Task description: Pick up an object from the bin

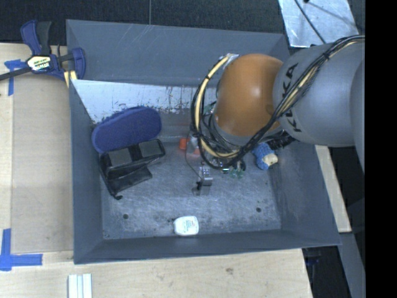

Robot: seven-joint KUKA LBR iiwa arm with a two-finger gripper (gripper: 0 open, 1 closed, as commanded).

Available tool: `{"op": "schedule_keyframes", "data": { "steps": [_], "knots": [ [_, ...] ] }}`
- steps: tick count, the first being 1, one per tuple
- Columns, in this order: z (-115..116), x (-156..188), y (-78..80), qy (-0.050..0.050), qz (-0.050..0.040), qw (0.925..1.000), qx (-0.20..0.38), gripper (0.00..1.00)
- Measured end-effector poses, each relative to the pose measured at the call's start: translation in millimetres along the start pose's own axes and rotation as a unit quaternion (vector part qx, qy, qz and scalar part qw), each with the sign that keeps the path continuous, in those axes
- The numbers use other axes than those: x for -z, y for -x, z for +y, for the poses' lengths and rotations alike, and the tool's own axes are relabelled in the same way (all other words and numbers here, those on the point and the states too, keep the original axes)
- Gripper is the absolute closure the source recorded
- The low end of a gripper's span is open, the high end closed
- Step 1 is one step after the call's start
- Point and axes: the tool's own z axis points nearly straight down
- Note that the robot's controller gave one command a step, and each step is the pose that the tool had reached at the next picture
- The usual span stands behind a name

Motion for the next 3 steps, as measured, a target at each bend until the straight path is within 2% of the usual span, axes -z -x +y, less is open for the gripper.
{"op": "schedule_keyframes", "data": {
  "steps": [1, 2, 3],
  "knots": [
    [90, -67, 46.1, 0.001, -0.0028, 0.9996, -0.028, 0.0],
    [85, -63, 47.2, 0.0, -0.0046, 0.9995, -0.03, 1.0],
    [84, 50, 40.5, -0.001, -0.004, 1.0, -0.007, 1.0]
  ]
}}
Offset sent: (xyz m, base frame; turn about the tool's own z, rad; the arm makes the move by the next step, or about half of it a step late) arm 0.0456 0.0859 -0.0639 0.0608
